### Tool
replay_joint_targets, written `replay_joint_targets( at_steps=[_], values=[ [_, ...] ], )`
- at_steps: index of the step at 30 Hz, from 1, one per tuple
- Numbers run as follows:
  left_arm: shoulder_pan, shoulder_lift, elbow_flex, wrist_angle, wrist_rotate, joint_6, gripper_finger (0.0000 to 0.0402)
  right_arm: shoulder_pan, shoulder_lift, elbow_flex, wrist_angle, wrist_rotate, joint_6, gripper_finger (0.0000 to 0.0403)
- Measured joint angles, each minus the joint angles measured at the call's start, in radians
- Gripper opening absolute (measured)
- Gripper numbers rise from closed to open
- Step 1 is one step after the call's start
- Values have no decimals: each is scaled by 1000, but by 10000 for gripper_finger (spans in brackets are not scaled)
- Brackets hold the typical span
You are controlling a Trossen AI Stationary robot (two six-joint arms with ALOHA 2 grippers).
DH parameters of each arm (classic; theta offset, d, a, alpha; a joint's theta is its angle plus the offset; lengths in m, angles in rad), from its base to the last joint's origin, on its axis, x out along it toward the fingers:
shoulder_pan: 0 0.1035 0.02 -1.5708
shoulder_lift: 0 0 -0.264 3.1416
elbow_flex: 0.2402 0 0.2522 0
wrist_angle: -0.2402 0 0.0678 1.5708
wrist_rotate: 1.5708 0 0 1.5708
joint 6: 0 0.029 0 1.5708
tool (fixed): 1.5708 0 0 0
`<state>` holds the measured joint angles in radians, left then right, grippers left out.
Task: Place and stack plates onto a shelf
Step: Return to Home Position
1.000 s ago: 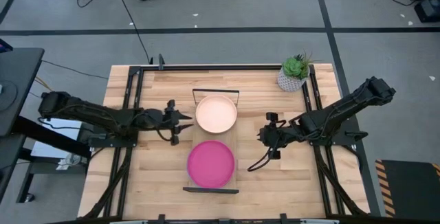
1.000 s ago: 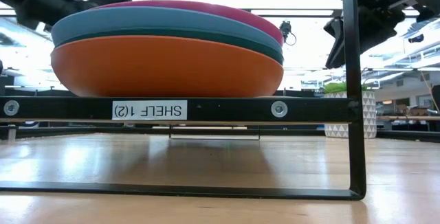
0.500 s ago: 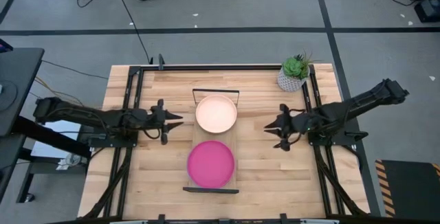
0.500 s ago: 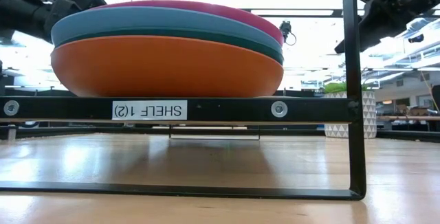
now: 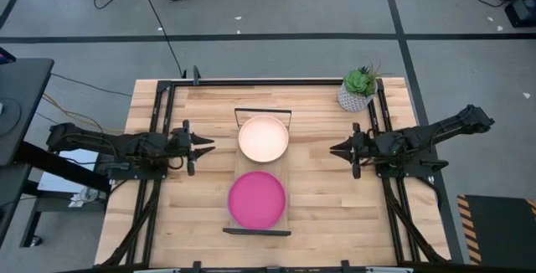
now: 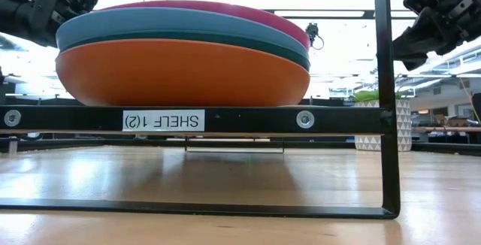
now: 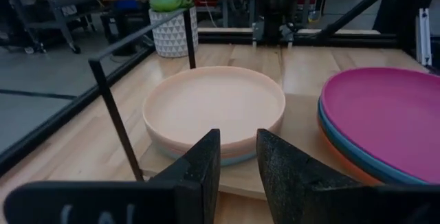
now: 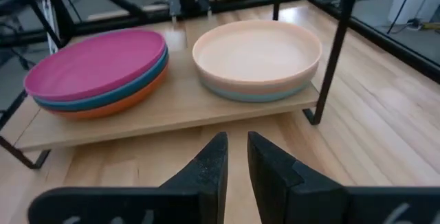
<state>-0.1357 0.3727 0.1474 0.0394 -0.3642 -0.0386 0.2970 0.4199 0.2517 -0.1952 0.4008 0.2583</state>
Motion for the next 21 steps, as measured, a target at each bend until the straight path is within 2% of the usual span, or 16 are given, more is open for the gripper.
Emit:
replay_joint_targets(
  at_steps=[6,13,21],
  values=[
    [-4,-96,0,-90,-21,48,102,0,-130,-86,70,26,-16,62],
    [-4,-163,-3,-96,57,85,102,0,-251,-156,112,97,-7,62],
    [-4,-289,-98,-88,105,77,89,0,-392,-181,140,104,-74,62]
  ],
)
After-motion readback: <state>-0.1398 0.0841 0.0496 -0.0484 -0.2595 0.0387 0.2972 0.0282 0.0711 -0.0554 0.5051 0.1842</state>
